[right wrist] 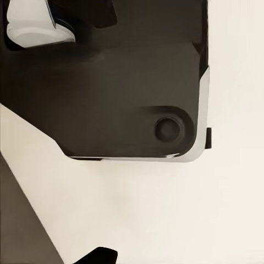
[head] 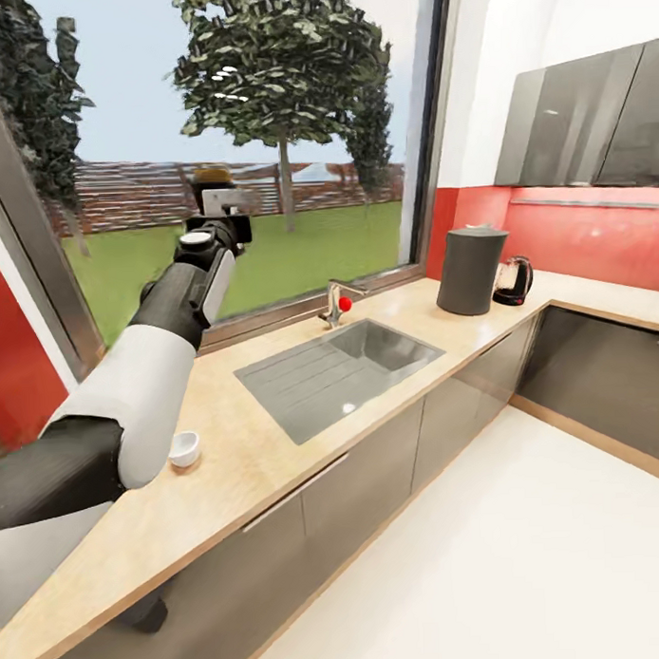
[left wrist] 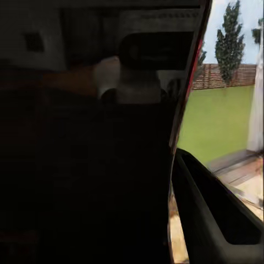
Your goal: Set up a coffee station on the kitchen countertop: keep the coffee maker on the countertop, move the bottle of coffee from the kitchen shelf to the counter next to the coffee maker, place a paper coffee filter on top of the coffee maker, put the saucer next to the coffee maker with the coffee cup on the saucer, and place the electric kettle next to the coffee maker.
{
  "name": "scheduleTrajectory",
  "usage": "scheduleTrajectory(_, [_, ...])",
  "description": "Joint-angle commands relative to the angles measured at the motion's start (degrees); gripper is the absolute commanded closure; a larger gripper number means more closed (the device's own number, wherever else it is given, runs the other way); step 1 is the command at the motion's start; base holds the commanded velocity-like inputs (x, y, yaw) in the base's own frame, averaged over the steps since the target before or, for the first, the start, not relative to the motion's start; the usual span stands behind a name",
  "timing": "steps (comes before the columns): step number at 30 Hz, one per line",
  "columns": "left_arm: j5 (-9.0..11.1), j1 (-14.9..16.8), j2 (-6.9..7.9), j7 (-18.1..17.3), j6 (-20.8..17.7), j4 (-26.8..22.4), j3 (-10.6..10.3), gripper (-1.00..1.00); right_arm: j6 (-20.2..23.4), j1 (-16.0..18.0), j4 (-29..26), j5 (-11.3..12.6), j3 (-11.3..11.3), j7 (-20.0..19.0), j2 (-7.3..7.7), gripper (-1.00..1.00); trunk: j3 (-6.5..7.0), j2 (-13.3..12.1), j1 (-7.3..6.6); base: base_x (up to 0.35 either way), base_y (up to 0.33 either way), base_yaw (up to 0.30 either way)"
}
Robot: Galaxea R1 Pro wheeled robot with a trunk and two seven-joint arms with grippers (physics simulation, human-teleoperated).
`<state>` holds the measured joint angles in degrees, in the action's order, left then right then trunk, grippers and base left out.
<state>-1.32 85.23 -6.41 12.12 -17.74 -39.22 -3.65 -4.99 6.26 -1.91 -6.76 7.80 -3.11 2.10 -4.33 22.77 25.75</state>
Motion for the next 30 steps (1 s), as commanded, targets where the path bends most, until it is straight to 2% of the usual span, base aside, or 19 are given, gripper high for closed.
scheduleTrajectory(1, [-0.5, -3.3, 0.01, -1.4, 0.4, -2.8, -0.5, 1.0, -0.3, 0.1, 0.1, -0.6, 0.5, -0.2, 0.01, -1.0, -0.11, 0.1, 0.03, 0.0, 0.0, -0.283])
scheduleTrajectory(3, [-0.6, -5.7, 0.0, -3.0, 0.9, -4.9, -0.6, 1.0, -0.3, 0.1, 0.0, -0.5, 0.5, -0.3, 0.01, -1.0, -0.11, 0.1, 0.03, 0.0, 0.0, -0.283])
scheduleTrajectory(6, [-0.6, -12.1, 0.02, -5.4, 1.6, -10.1, -0.8, 1.0, -0.4, 0.1, 0.0, -0.5, 0.5, -0.3, 0.01, -1.0, -0.11, 0.1, 0.03, 0.0, 0.0, -0.283])
scheduleTrajectory(9, [-0.5, -15.7, 0.0, -5.9, 1.8, -12.5, -0.8, 1.0, -0.4, 0.1, -0.3, -0.5, 0.6, -0.4, 0.01, -1.0, -0.11, 0.1, 0.03, 0.0, 0.0, -0.283])
scheduleTrajectory(10, [-0.5, -19.0, 0.04, -6.1, 1.9, -14.4, -0.8, 1.0, -0.4, 0.1, -1.2, -0.4, 0.6, -0.4, 0.01, -1.0, -0.11, 0.1, 0.03, 0.0, 0.0, -0.283])
scheduleTrajectory(13, [-0.5, -22.6, 0.07, -6.3, 2.2, -15.7, -0.9, 1.0, -0.5, 0.1, -1.6, -0.4, 0.6, -0.3, -0.03, -1.0, -0.11, 0.1, 0.03, 0.0, 0.0, -0.283])
scheduleTrajectory(17, [-0.6, -29.7, 0.18, -8.9, 7.2, -18.5, -0.9, 1.0, -0.5, 0.1, -1.7, -0.4, 0.6, -0.3, -0.07, -1.0, -0.11, 0.1, 0.03, 0.0, 0.0, -0.282])
scheduleTrajectory(18, [-0.6, -35.4, 0.48, -11.2, 10.2, -20.1, -0.8, 1.0, -0.6, 0.1, -1.8, -0.3, 0.7, -0.3, -0.07, -1.0, -0.11, 0.1, 0.03, 0.0, 0.0, -0.247])
scheduleTrajectory(21, [-0.7, -39.7, 0.61, -11.7, 11.2, -21.6, -0.8, 1.0, -0.6, 0.1, -1.8, -0.3, 0.7, -0.3, -0.05, -1.0, -0.11, 0.1, 0.03, 0.0, 0.0, -0.156])
scheduleTrajectory(22, [-0.7, -47.9, 0.71, -12.0, 14.6, -25.4, -0.6, 1.0, -0.6, 0.1, -2.1, -0.3, 0.8, -0.1, 0.01, -1.0, -0.11, 0.1, 0.03, 0.0, 0.0, -0.012])
scheduleTrajectory(25, [-0.7, -51.9, 0.75, -11.9, 16.5, -27.6, -0.7, 1.0, -0.6, 0.1, -2.8, -0.3, 0.9, -0.1, 0.01, -1.0, -0.11, 0.1, 0.03, 0.0, 0.0, -0.005])
scheduleTrajectory(30, [-0.7, -56.5, 0.72, -12.0, 17.4, -30.6, -0.7, 1.0, -0.9, 0.1, -2.9, -0.3, 0.9, -0.1, 0.01, -1.0, -0.11, 0.1, 0.03, 0.049, 0.0, 0.0])
